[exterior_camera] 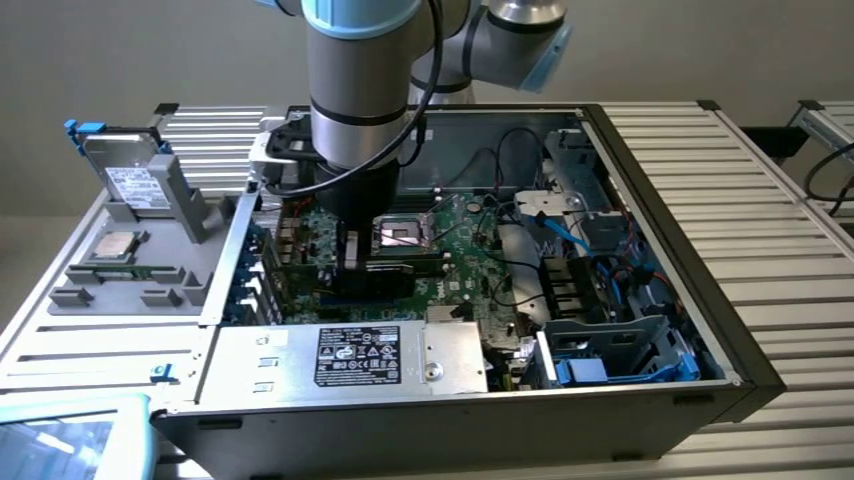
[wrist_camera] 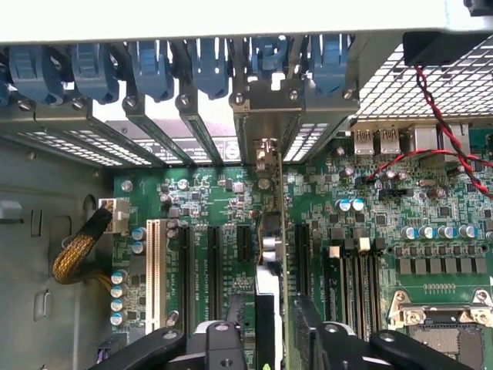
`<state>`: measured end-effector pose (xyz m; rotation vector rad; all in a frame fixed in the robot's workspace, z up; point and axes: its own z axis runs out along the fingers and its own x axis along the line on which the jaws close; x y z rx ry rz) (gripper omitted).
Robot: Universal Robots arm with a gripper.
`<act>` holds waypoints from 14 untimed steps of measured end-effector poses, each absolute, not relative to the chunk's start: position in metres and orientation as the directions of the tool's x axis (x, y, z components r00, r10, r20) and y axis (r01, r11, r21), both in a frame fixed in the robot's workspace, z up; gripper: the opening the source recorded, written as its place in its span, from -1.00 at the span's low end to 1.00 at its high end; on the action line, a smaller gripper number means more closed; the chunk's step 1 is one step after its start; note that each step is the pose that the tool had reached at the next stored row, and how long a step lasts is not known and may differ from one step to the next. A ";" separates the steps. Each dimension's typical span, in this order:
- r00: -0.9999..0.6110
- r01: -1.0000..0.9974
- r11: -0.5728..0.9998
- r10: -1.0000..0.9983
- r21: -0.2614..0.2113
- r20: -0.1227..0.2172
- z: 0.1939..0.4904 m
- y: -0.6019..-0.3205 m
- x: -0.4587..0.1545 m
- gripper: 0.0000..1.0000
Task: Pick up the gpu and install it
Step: 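Insert the gpu into the slot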
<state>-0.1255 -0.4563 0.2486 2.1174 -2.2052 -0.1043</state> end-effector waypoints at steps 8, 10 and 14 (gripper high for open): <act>-0.040 -0.993 0.041 -0.999 0.107 0.013 0.271 -0.456 -0.126 -0.05; -0.040 -0.993 0.041 -0.999 0.107 0.013 0.280 -0.456 -0.126 -0.05; -0.040 -0.993 0.041 -0.999 0.107 0.013 0.298 -0.455 -0.125 -0.09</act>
